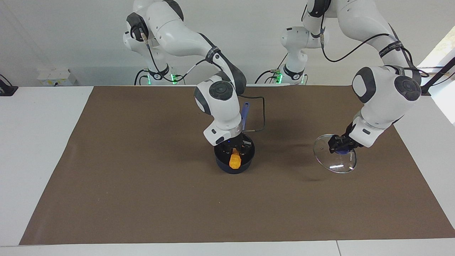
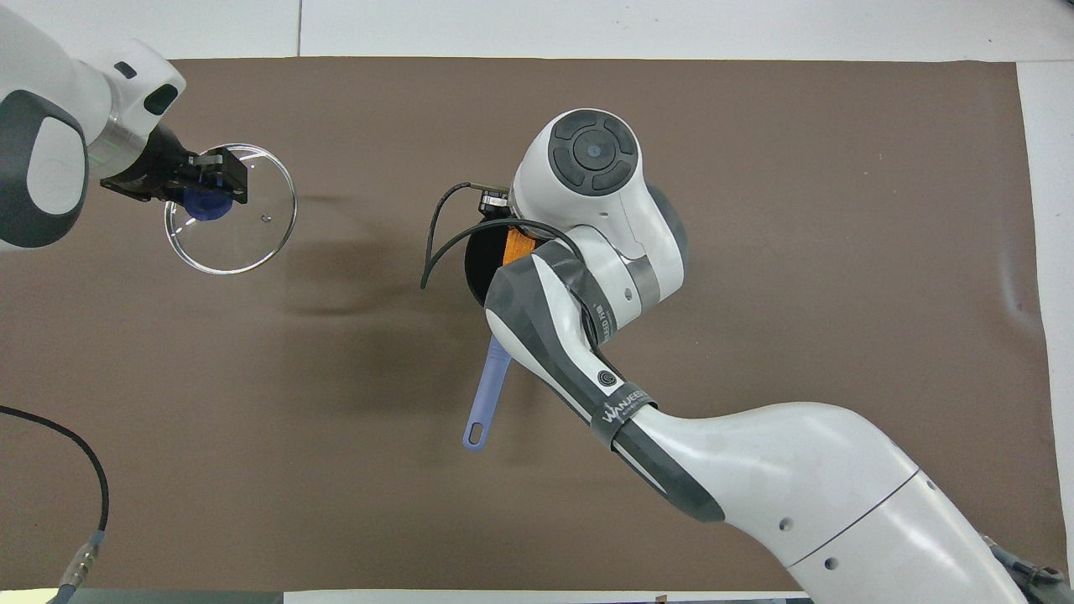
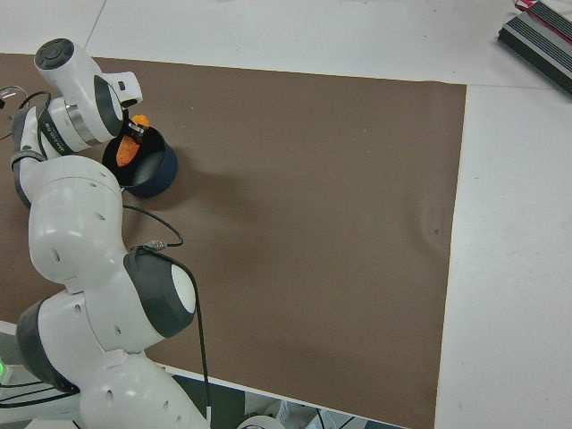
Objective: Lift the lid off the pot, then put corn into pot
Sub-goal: 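Lower the corn into the pot and open the right gripper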
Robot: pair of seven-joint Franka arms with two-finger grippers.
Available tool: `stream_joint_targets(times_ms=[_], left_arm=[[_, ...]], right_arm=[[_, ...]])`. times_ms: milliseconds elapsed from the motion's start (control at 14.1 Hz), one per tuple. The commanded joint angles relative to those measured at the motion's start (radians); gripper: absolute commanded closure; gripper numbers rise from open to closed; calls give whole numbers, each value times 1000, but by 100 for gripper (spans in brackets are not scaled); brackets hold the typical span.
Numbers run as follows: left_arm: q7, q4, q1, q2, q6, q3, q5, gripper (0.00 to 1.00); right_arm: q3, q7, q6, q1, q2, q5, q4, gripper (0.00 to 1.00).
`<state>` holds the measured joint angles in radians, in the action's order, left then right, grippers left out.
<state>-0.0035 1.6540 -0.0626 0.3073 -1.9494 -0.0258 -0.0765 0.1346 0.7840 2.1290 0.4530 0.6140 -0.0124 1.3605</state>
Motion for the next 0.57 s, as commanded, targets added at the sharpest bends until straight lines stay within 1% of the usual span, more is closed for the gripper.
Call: stream_joint_targets(times_ms=[0,142,213,284,355,426,497], left_arm=[[40,199,26,-85,-126,9,-8,100],[40,266,29,-85,-201,9,-9,100],[40,280,30,-82,-216,7,-8,100],[40,282,30,-76,-218,7,-8,100],[42,289,32,-71,-223,7,-8,100],[45,302,32,-68,-245,7,-8,100],[43,309,32,-67,-259,7,-8,100]], right_arm=[[0,37,-9,10,-31,9,57,100],[2,76,-9,12,-36,14,68,100],[2,81,-12,10,-39,14,77,100],[2,81,0,9,-42,14,86,82],[0,81,5,6,-43,15,91,33],[-1,80,0,4,-43,20,85,0],[-4,80,0,1,-42,31,80,0]])
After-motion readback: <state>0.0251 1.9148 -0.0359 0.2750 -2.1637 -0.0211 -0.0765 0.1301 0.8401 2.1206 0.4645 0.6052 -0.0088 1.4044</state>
